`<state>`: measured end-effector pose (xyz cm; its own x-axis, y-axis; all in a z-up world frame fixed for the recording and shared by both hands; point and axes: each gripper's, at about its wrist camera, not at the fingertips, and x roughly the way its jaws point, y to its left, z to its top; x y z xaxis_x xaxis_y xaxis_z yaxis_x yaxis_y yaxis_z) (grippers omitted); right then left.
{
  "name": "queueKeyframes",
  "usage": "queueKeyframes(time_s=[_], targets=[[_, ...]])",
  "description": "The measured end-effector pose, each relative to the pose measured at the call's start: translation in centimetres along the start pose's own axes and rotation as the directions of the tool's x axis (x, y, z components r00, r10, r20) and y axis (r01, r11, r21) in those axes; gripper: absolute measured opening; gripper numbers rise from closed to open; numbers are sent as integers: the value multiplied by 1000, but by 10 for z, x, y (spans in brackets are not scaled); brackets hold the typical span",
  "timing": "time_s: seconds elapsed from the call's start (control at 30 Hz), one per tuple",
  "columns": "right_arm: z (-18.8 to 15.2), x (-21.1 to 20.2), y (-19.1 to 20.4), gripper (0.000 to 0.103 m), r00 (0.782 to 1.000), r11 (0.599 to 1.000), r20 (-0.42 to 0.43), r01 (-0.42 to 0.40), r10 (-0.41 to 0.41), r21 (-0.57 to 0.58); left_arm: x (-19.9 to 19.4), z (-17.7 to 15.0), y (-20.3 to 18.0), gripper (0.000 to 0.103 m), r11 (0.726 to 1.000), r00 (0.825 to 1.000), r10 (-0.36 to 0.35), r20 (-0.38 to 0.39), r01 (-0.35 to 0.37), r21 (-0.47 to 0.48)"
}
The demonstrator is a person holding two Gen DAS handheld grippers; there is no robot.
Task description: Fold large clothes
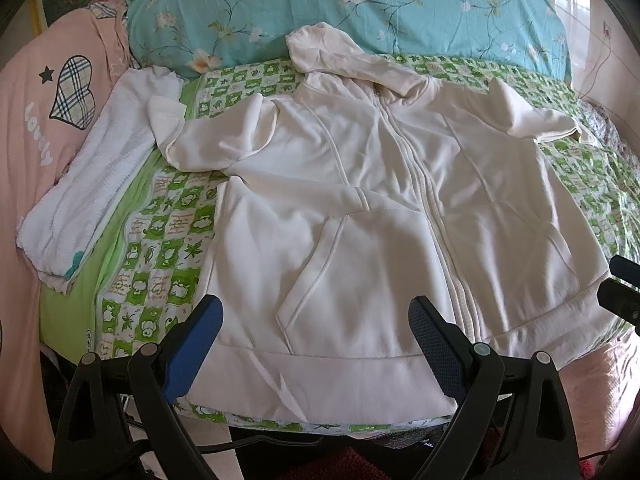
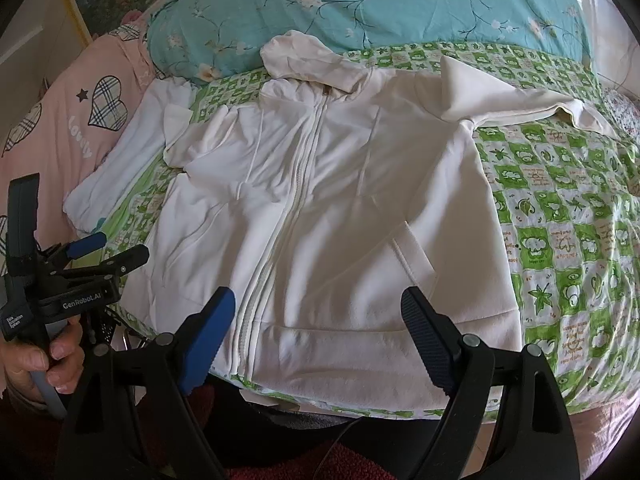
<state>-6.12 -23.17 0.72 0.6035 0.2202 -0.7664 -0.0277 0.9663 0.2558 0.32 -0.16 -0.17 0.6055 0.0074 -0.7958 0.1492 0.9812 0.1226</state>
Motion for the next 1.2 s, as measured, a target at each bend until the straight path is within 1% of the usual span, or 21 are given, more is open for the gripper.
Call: queueKeyframes(time_s=[0.17, 0.2, 0.23, 0.37, 0.5, 0.57, 0.6, 0.63, 0.67, 0.7, 0.73, 0.77, 0.83, 0.9, 0.93, 0.97, 1.0, 1.03, 1.07, 1.1, 1.2], targets=[[2, 0, -5, 85, 999, 1000, 37, -18, 18, 11, 4, 2, -1, 95, 1000, 1000, -8, 5, 8, -2], [2, 1, -6, 85, 999, 1000, 44, -23, 23, 16, 6, 4, -2, 95, 1000, 1000, -7, 3, 7, 0], [2, 0, -8, 85, 997, 1000, 72, -23, 23, 6, 7, 5, -2, 95, 1000, 1000, -9, 1, 9, 1], [7, -1, -17, 85, 995, 1000, 99, -25, 24, 18, 14, 8, -3, 95, 1000, 1000, -23, -21, 23, -6], [19, -1, -48, 85, 994, 995, 108, -32, 22, 92, 27, 13, -1, 95, 999, 996, -47, -77, 45, -25], [30, 0, -79, 85, 992, 987, 130, -17, -4, 162, 33, 17, 1, 95, 999, 995, -45, -90, 42, -31], [34, -2, -90, 85, 987, 985, 158, -12, -16, 170, 36, 20, 2, 95, 999, 997, -38, -74, 35, -33], [41, -2, -114, 85, 985, 977, 170, 4, -41, 214, 39, 23, 4, 95, 999, 997, -36, -75, 33, -39], [43, 0, -124, 85, 985, 971, 167, 9, -50, 237, 42, 26, 5, 95, 999, 998, -27, -63, 25, -42], [47, 3, -143, 85, 985, 958, 161, 15, -64, 285, 45, 28, 6, 95, 999, 998, -27, -60, 24, -47], [55, 3, -171, 85, 981, 943, 175, 24, -87, 333, 49, 32, 6, 95, 998, 998, -25, -64, 22, -51], [58, 5, -182, 85, 980, 935, 169, 37, -102, 353, 52, 35, 6, 95, 998, 997, -28, -74, 24, -54], [70, 7, -226, 84, 969, 905, 179, 81, -169, 417, 58, 40, 5, 95, 998, 996, -37, -82, 33, -56], [81, 13, -266, 79, 962, 866, 177, 98, -208, 491, 64, 47, 1, 95, 998, 995, -42, -85, 38, -45], [88, 16, -294, 72, 960, 831, 177, 88, -219, 549, 67, 51, -3, 95, 998, 995, -47, -87, 44, -35], [93, 18, -314, 66, 957, 805, 183, 77, -225, 588, 70, 54, -5, 95, 999, 995, -47, -86, 45, -28], [98, 20, -336, 64, 952, 776, 189, 72, -240, 626, 72, 58, -7, 95, 998, 995, -55, -83, 53, -27], [107, 22, -365, 61, 944, 739, 191, 75, -268, 670, 77, 62, -11, 95, 998, 994, -66, -89, 64, -23], [113, 23, -383, 58, 938, 716, 186, 85, -292, 693, 81, 66, -14, 95, 997, 993, -77, -93, 76, -21], [117, 23, -392, 57, 935, 706, 183, 93, -305, 702, 84, 68, -17, 95, 997, 992, -81, -100, 79, -16], [136, 27, -431, 56, 921, 666, 196, 84, -335, 741, 95, 80, -28, 95, 991, 985, -137, -105, 137, -10]])
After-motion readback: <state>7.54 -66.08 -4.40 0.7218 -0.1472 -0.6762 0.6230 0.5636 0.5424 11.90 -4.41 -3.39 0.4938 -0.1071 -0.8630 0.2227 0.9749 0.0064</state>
